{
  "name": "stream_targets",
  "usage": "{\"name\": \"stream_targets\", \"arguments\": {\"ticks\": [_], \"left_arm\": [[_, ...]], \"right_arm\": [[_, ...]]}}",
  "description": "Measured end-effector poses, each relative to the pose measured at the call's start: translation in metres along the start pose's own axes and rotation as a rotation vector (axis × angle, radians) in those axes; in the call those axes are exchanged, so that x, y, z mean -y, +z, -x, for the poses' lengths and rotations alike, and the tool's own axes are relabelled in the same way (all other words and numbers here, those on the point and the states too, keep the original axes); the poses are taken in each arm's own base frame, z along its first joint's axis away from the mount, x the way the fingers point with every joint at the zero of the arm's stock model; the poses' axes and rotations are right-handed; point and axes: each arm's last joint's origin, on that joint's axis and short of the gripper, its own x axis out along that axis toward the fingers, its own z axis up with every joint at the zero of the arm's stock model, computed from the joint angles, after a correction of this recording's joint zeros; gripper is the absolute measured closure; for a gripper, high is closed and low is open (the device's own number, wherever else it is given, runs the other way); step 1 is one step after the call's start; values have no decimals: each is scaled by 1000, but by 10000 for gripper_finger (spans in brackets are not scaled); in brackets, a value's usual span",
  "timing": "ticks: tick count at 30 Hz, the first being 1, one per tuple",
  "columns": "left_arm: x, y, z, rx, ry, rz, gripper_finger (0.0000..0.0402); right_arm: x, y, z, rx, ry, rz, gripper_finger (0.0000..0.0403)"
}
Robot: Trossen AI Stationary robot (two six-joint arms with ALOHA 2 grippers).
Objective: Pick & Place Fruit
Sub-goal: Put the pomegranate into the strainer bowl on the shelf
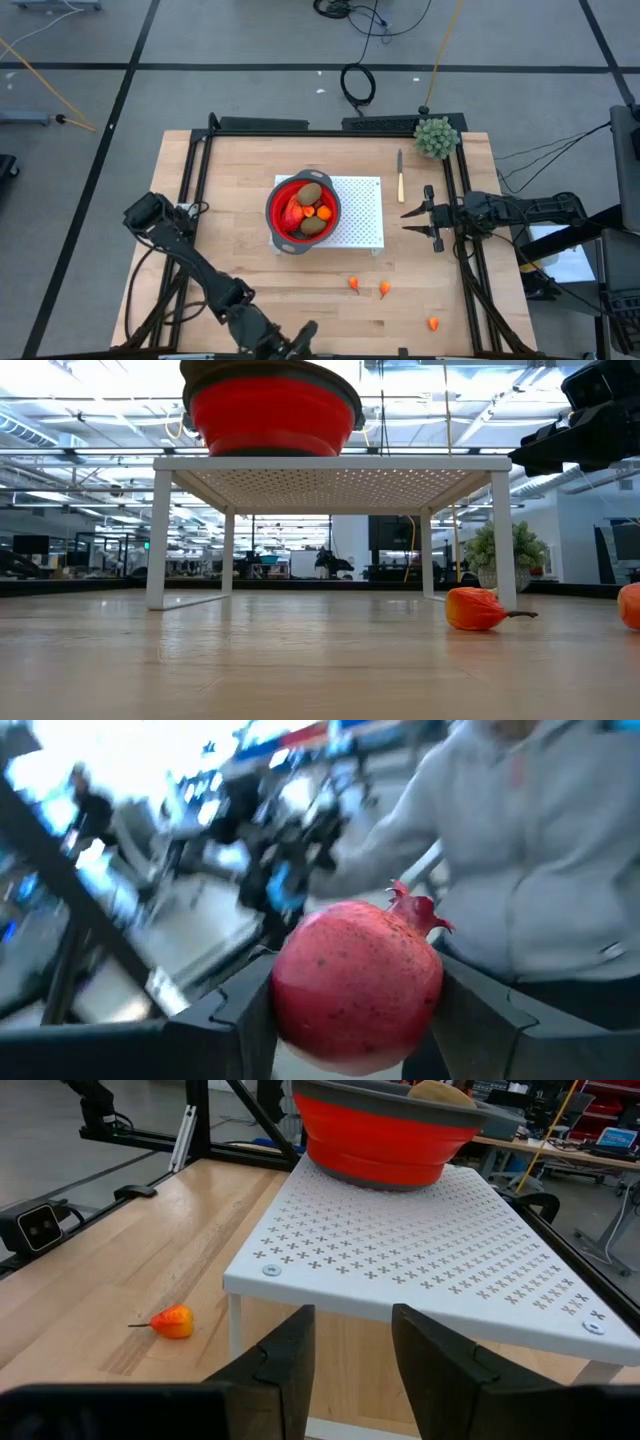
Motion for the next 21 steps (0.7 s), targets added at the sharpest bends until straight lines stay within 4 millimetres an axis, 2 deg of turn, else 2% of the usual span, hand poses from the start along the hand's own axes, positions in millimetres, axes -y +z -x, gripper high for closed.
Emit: {"name": "stream_targets", "arguments": {"ticks": [8,15,21], "left_arm": [[5,16,2,231,-196,-126,199],[6,17,2,267,-240,-219,186],[6,17,2,268,-239,-229,192]], "right_arm": [[0,0,0,0,0,0,273],[0,0,0,0,0,0,273],[0,0,0,0,0,0,273]]}}
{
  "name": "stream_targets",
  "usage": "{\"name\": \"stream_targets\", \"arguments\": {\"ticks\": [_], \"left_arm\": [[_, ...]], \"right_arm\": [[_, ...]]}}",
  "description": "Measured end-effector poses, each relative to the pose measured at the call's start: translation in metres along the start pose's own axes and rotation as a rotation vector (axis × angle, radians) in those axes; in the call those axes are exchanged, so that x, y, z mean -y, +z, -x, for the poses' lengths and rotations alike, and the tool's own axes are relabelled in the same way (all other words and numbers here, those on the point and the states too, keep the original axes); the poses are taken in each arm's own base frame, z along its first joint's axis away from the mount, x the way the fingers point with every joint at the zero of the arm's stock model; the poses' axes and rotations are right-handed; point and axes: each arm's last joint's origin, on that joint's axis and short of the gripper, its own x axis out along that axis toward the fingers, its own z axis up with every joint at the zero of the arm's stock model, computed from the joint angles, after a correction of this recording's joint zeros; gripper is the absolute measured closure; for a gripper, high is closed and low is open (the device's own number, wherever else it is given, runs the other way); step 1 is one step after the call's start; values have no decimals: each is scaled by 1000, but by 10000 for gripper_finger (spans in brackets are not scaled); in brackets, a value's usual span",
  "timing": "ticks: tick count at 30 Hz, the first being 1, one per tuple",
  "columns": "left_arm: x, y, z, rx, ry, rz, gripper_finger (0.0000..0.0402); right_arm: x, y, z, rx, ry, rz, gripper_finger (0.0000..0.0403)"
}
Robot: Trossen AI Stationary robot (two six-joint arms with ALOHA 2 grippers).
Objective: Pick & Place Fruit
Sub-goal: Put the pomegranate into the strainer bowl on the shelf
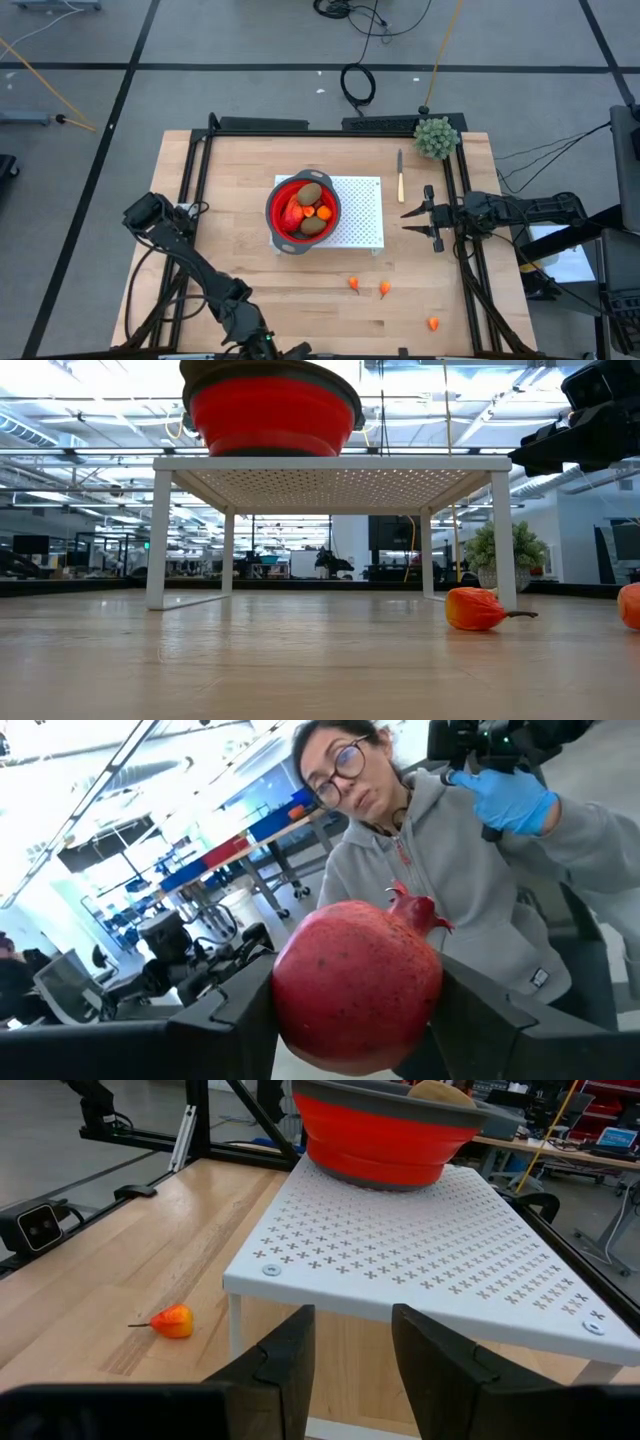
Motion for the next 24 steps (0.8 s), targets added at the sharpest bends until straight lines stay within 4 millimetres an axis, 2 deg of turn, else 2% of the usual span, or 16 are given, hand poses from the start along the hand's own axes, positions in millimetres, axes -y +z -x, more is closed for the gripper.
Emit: {"name": "stream_targets", "arguments": {"ticks": [7,17,24], "left_arm": [[-2,-1,0,-28,57,58,192],[-17,11,3,31,395,201,188],[-20,16,5,79,434,197,188]], "right_arm": [[0,0,0,0,0,0,273],[0,0,0,0,0,0,273],[0,0,0,0,0,-3,273]]}}
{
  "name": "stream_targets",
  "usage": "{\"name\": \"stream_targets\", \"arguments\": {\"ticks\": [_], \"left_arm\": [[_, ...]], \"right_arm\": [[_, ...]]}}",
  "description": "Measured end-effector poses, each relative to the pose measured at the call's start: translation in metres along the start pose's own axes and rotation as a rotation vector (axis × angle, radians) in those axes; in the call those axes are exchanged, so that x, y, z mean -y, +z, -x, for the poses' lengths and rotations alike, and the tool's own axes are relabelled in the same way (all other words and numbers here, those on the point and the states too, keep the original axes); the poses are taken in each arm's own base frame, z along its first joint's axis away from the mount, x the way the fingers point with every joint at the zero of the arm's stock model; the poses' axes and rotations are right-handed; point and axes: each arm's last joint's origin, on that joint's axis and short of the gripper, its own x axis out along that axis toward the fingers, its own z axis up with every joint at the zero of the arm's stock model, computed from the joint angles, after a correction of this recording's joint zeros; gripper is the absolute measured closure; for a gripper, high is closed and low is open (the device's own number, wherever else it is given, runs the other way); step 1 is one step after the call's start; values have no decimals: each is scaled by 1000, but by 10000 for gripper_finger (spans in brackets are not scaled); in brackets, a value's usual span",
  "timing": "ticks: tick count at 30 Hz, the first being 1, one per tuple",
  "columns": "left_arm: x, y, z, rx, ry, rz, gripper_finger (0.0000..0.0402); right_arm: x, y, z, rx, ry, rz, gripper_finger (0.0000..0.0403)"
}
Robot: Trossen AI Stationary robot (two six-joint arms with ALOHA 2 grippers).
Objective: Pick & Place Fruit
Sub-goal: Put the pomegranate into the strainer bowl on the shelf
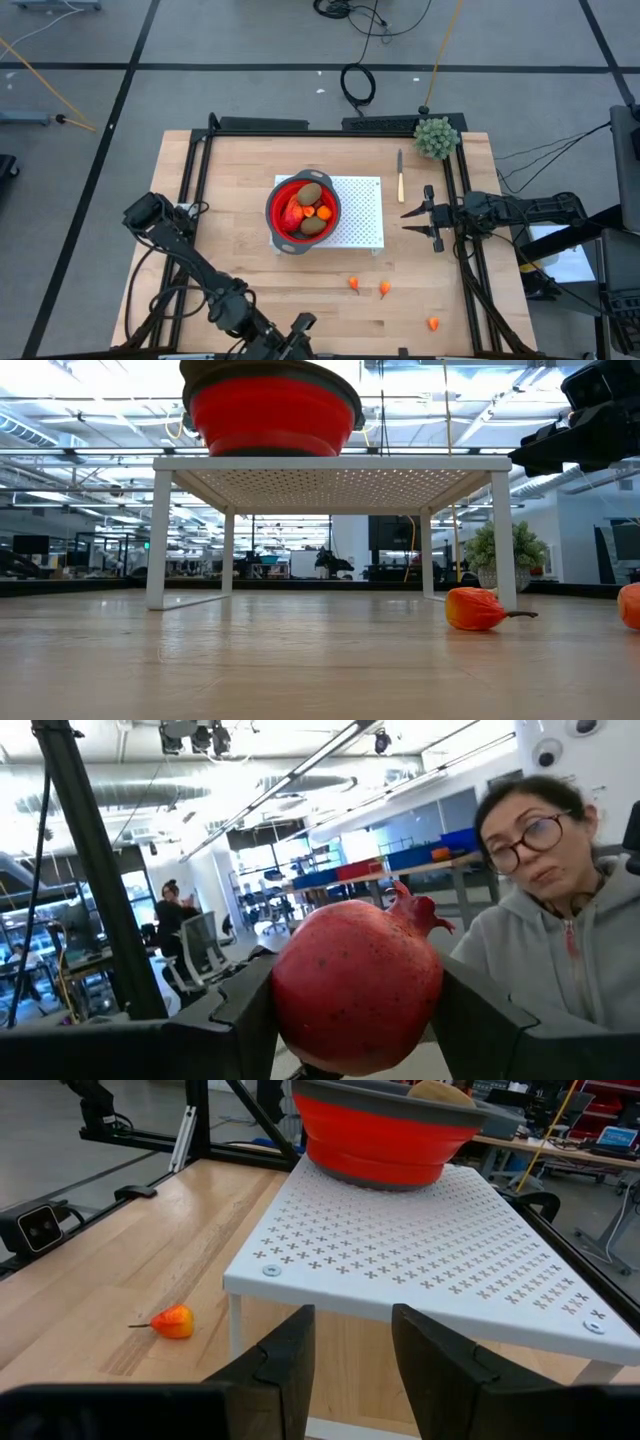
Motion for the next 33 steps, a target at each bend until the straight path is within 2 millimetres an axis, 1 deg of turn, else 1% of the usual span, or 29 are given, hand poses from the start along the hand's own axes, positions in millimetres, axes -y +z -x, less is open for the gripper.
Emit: {"name": "stream_targets", "arguments": {"ticks": [4,6,8,11,15,20,23,27,31,33], "left_arm": [[1,-3,0,-30,-8,6,188],[1,-10,1,-112,-4,-2,188],[2,-21,2,-233,30,-12,188],[1,-37,8,-436,142,-32,188],[0,-55,20,-689,348,-32,188],[-3,-66,34,-863,577,-92,188],[-4,-61,40,-905,673,-173,188],[-9,-43,47,-926,825,-316,188],[-18,-27,53,-973,994,-484,188],[-25,-19,57,-995,1078,-538,188]], "right_arm": [[0,0,0,0,0,0,273],[0,0,0,0,0,0,273],[0,0,0,0,0,0,273],[0,0,0,0,0,0,273],[0,0,0,0,0,0,273],[0,0,0,0,0,0,273],[0,0,0,0,0,0,273],[0,0,0,0,0,0,273],[0,0,0,0,0,1,273],[0,0,0,0,0,1,273]]}}
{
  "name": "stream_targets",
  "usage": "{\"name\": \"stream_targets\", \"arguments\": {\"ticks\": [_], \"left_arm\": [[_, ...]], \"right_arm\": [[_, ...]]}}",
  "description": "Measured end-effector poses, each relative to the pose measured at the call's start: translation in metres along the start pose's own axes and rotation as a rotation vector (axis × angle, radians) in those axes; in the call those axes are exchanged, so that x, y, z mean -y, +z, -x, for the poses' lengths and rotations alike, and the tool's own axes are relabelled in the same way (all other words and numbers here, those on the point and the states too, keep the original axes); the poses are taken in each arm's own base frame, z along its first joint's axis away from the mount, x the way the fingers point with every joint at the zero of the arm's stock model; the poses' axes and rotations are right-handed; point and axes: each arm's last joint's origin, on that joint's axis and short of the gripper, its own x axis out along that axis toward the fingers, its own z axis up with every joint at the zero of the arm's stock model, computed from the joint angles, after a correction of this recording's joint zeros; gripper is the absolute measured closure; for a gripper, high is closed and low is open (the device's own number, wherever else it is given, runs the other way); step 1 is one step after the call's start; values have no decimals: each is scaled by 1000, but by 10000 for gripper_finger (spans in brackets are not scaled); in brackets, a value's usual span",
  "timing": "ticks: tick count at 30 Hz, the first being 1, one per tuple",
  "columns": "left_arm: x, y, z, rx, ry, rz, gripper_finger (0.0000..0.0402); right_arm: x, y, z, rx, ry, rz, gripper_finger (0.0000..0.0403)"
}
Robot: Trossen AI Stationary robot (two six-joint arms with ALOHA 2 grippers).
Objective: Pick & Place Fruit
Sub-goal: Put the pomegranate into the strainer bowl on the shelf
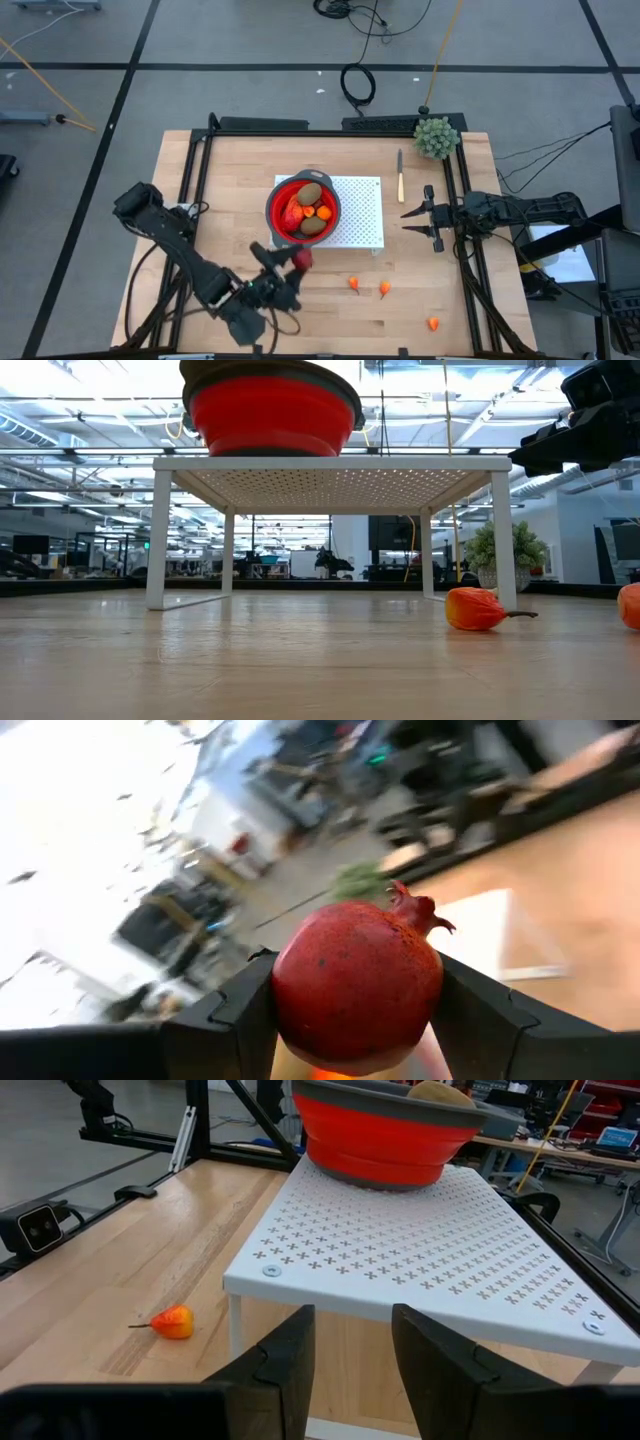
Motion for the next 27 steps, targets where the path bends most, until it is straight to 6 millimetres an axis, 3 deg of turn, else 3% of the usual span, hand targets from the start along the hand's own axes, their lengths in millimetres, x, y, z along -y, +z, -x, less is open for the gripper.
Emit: {"name": "stream_targets", "arguments": {"ticks": [3,11,20,27], "left_arm": [[-20,3,-10,-23,44,38,188],[-77,0,-49,-37,-46,198,188],[-121,-35,-89,-208,-201,321,188],[-155,-66,-103,-406,-291,468,188]], "right_arm": [[0,0,0,0,0,0,273],[0,0,0,0,0,1,273],[0,-1,0,-9,1,2,273],[0,-1,0,-15,2,2,273]]}}
